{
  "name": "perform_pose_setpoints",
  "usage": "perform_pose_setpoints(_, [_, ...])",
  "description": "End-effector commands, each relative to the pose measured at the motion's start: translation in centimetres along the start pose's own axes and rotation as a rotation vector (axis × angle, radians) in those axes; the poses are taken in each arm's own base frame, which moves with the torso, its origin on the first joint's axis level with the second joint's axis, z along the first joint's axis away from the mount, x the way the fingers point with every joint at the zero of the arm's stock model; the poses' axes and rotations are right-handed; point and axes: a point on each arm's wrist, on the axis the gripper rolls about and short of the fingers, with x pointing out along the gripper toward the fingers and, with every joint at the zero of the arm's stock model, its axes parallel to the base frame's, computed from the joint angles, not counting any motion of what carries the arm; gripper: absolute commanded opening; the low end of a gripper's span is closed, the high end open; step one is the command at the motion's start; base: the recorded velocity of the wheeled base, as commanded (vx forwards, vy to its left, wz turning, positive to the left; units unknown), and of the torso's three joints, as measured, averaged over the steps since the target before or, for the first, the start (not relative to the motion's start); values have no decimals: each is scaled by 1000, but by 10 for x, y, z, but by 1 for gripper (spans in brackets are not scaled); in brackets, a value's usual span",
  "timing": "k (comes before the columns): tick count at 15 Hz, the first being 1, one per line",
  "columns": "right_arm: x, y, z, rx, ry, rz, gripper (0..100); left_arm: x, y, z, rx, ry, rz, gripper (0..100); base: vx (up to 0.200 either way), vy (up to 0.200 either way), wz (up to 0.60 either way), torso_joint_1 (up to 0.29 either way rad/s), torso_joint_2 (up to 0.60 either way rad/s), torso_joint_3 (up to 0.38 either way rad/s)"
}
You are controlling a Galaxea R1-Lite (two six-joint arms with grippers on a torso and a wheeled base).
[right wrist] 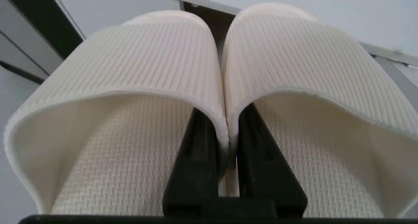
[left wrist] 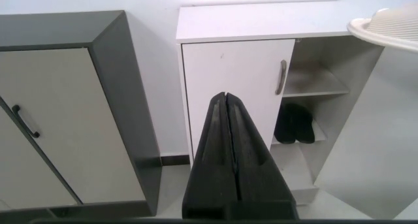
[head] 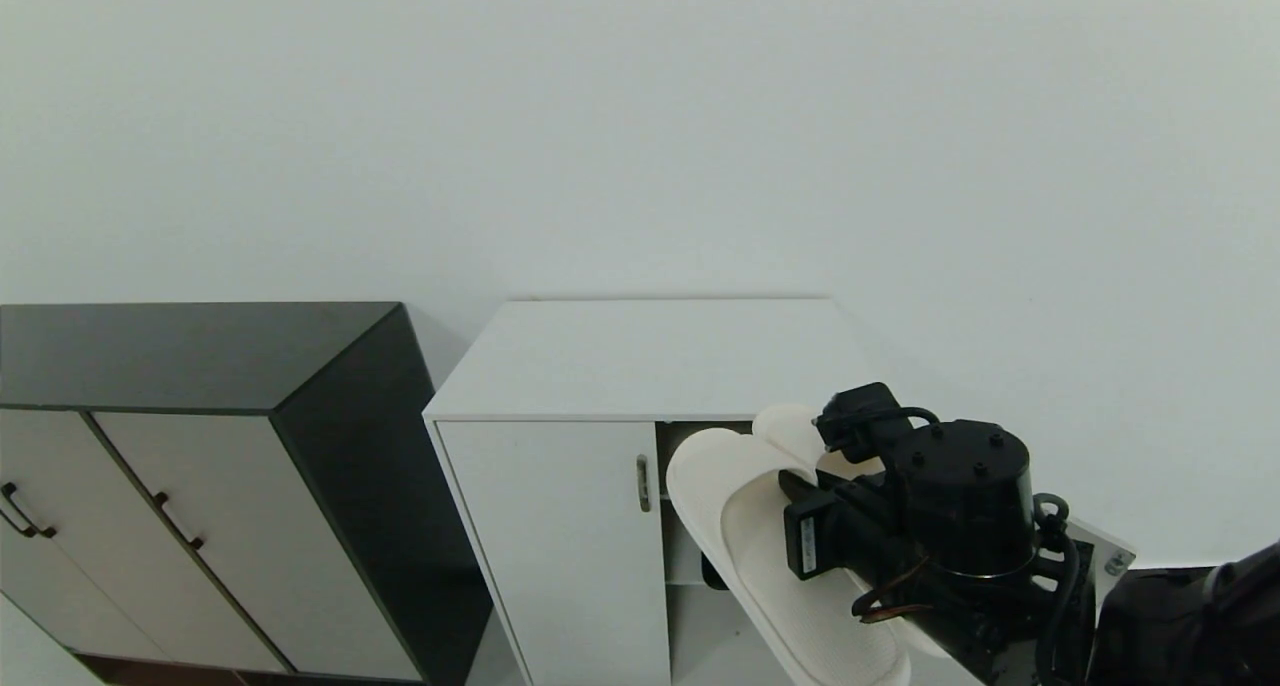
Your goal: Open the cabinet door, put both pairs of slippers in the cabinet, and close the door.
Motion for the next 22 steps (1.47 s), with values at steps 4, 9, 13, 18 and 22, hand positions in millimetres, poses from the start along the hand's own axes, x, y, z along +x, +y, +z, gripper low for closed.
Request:
perform_pose_setpoints(4, [0, 0, -2, -3, 6, 2, 0, 0, 0, 0, 0, 0, 0, 0, 0, 0, 0, 0, 0, 0])
perform_pose_setpoints(9, [-1, -1, -4, 0, -4, 7, 0, 0, 0, 0, 0, 0, 0, 0, 0, 0, 0, -51, 119, 64])
perform_pose_setpoints(13, [0, -1, -7, -5, 4, 4, 0, 0, 0, 0, 0, 0, 0, 0, 0, 0, 0, -161, 388, 213])
perform_pose_setpoints(18, [0, 0, -7, -12, 5, 5, 0, 0, 0, 0, -2, 0, 0, 0, 0, 0, 0, -224, 531, 304])
perform_pose_setpoints(22, [2, 0, -9, -16, 9, 4, 0, 0, 0, 0, -2, 0, 0, 0, 0, 0, 0, -217, 538, 316])
